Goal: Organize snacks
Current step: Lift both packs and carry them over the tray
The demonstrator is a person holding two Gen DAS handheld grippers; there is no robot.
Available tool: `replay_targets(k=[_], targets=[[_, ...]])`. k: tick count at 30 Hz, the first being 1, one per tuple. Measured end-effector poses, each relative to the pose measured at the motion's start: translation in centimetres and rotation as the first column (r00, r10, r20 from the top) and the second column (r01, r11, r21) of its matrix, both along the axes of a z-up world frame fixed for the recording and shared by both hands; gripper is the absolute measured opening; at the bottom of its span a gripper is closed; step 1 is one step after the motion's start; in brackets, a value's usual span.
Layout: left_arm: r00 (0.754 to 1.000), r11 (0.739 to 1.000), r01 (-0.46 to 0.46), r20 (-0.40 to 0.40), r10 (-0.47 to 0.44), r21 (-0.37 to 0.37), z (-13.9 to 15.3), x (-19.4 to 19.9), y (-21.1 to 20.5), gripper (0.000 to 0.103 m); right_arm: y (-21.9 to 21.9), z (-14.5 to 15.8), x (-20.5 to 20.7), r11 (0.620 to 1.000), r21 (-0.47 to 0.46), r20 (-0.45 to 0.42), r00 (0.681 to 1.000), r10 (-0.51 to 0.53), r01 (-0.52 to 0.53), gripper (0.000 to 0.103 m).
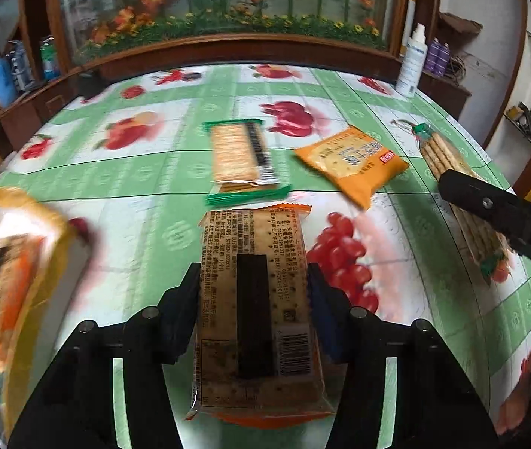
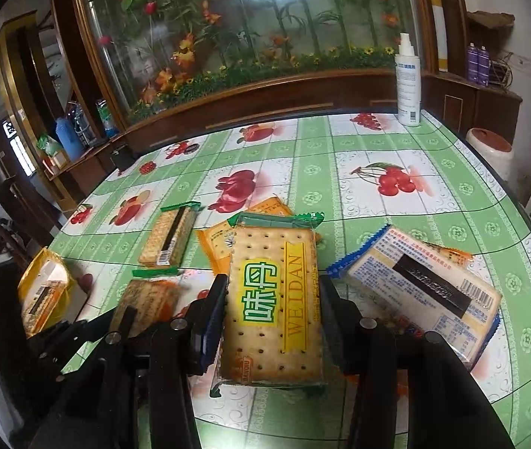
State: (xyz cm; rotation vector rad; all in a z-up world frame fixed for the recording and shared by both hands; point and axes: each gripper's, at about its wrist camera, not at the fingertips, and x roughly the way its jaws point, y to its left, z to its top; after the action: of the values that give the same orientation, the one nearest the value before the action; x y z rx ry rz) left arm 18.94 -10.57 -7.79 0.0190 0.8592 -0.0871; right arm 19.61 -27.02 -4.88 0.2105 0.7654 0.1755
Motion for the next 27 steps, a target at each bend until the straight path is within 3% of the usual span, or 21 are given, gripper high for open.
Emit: replay_targets(k=[12,19,27], targets=[[0.988,0.992,-0.117,0.109,0.111,0.050,4.3,-7.7,6.8,0.053,3.0,1.5,-2.3,0.996,0.035,0.066,0.994,0.084,-0.086,0.048],[0.974,0.982,-0.186,0.138,0.179,0.044,5.3,-10.4,10.5,0.053,6.7,2.6,-6.4,0.984,0.063,0.128,0.979,0.160,-0.169,0.048],[0.963,0.974,-0.227,0.157,0.219,0.030,5.8,-12.8,12.9,0.053,10.0,3.1,-9.5,0.966,0.103,0.136,0.966,0.221,-0.235,0.048]])
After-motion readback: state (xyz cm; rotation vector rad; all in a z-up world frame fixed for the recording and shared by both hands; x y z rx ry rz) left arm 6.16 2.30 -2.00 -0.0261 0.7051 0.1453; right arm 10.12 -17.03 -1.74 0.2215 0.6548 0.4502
